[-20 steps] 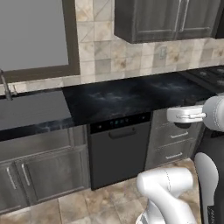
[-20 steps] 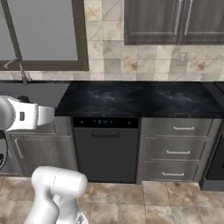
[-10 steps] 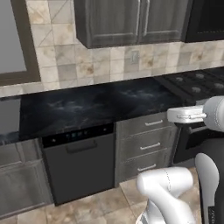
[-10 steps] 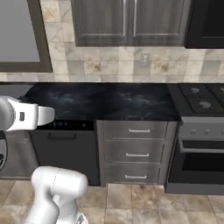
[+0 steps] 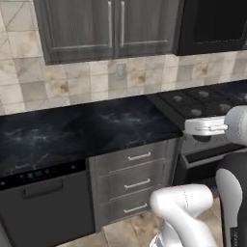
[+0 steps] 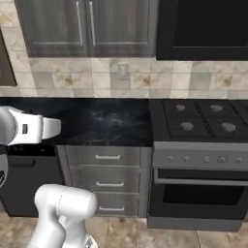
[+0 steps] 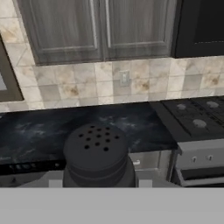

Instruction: Collect the turmeric, ketchup, and shaker from the cabinet and place them next to the stove.

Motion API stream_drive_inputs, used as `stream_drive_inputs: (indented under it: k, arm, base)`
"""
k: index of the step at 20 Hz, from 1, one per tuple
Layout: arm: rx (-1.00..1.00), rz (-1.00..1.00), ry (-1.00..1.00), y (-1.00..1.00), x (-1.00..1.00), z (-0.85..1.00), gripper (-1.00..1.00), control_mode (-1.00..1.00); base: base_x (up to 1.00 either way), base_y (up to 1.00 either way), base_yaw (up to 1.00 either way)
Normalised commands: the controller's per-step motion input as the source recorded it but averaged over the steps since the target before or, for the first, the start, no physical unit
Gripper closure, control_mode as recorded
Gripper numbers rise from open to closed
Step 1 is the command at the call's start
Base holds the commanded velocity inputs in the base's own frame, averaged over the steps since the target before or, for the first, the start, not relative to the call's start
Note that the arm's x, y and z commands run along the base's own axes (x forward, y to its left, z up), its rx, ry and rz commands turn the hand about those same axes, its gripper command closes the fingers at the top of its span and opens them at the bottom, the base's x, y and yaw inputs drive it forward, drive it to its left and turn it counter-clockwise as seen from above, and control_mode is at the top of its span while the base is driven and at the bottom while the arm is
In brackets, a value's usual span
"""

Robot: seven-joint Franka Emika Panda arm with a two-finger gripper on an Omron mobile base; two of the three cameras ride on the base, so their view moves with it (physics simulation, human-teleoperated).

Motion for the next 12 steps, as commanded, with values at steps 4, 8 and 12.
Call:
stream_drive_inputs:
  k: [4, 8, 12]
  arm:
    - [0.0, 0.0, 0.0, 0.0, 0.0, 0.0, 1.0, 1.0]
    - [0.0, 0.0, 0.0, 0.0, 0.0, 0.0, 1.0, 1.0]
    - [0.0, 0.0, 0.0, 0.0, 0.0, 0.0, 1.0, 1.0]
  base:
    - [0.73, -0.49, 0.01]
    - [0.67, -0.36, 0.04]
    - [0.28, -0.24, 0.1]
